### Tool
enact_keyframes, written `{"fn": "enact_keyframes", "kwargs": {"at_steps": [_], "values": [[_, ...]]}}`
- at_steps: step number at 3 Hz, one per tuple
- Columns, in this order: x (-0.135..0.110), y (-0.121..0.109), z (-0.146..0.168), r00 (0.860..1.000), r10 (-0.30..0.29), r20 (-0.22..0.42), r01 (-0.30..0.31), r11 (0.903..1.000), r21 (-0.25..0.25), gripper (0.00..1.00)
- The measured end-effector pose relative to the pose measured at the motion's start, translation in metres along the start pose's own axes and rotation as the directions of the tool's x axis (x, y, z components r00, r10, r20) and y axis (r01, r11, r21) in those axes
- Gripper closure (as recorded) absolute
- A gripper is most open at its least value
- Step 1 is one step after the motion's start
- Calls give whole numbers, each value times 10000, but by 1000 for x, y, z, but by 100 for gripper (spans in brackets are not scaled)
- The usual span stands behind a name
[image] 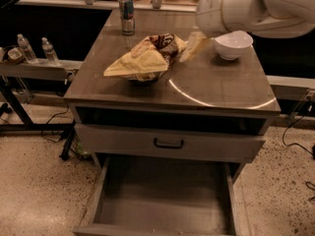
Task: Pick brown chip bag from middle drawer and place on counter
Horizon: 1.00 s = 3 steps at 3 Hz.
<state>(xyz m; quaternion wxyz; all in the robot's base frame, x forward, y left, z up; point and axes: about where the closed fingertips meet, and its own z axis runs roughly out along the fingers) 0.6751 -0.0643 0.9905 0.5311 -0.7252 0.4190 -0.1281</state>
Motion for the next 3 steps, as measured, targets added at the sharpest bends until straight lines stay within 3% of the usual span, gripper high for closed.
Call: {"fn": "enact_keyframes", "kwargs": {"at_steps": [1,2,3], "values": [[12,0,-95,9900,458,-1338,-386,9977,558,0],[35,-25,-209,9569,844,-2779,-331,9823,1844,0],[37,-25,-214,9546,870,-2850,-335,9817,1877,0]]}}
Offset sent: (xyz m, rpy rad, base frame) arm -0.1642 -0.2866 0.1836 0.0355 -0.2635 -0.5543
